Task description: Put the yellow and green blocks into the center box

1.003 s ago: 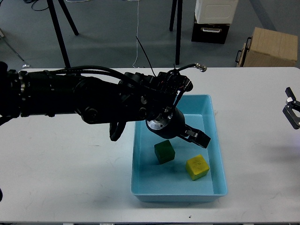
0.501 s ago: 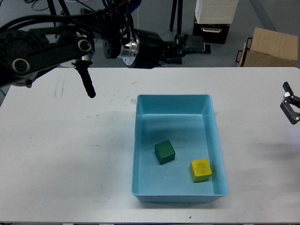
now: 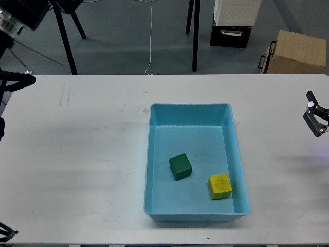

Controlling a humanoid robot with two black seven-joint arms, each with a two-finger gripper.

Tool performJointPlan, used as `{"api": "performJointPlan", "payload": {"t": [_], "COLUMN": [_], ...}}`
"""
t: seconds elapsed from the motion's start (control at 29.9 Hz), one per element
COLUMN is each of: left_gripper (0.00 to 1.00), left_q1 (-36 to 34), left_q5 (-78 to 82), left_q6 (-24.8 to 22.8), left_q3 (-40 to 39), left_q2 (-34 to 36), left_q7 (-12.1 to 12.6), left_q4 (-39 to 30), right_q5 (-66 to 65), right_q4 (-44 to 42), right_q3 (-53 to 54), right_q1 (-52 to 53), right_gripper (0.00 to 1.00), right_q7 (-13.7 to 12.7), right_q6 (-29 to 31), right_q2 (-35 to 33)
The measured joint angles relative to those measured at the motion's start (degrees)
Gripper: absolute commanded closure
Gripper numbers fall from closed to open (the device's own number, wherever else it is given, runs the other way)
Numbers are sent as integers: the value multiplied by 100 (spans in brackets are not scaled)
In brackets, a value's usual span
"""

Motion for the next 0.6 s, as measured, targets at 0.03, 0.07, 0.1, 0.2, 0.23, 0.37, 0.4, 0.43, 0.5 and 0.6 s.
{"api": "performJointPlan", "payload": {"t": [0.03, 0.07, 0.1, 0.2, 0.23, 0.37, 0.4, 0.43, 0.5, 0.6], "left_gripper": [0, 0, 0, 0, 0, 0, 0, 0, 0, 0], "left_q1": [374, 799, 1204, 2178, 2483, 3446, 3624, 3811, 4067, 4240], "left_q5": [-8, -30, -82, -370, -493, -858, -918, -977, -1036, -1065], "left_q6": [-9, -19, -25, -35, -40, -147, -187, -216, -238, -250], "left_q3": [-146, -303, -444, -687, -720, -735, -718, -701, -661, -570], "left_q2": [-86, -199, -324, -674, -778, -1075, -1135, -1206, -1319, -1447], "left_q7": [-3, -19, -33, -45, -37, 0, 9, 23, 51, 100], "left_q4": [-219, -466, -696, -1196, -1298, -1407, -1411, -1412, -1414, -1416], "right_q5": [0, 0, 1, -1, -7, -45, -60, -93, -198, -350], "right_q4": [81, 167, 230, 304, 310, 346, 388, 440, 508, 537], "right_q3": [20, 44, 74, 190, 227, 309, 313, 319, 327, 351], "right_q1": [-94, -205, -314, -600, -679, -970, -1012, -1041, -1079, -1107], "right_gripper": [0, 0, 0, 0, 0, 0, 0, 0, 0, 0], "right_q7": [11, 16, 19, 22, 23, 24, 24, 24, 24, 24], "right_q6": [0, 0, 0, 0, 0, 0, 0, 0, 0, 0], "right_q2": [38, 90, 145, 296, 343, 491, 504, 512, 517, 519]}}
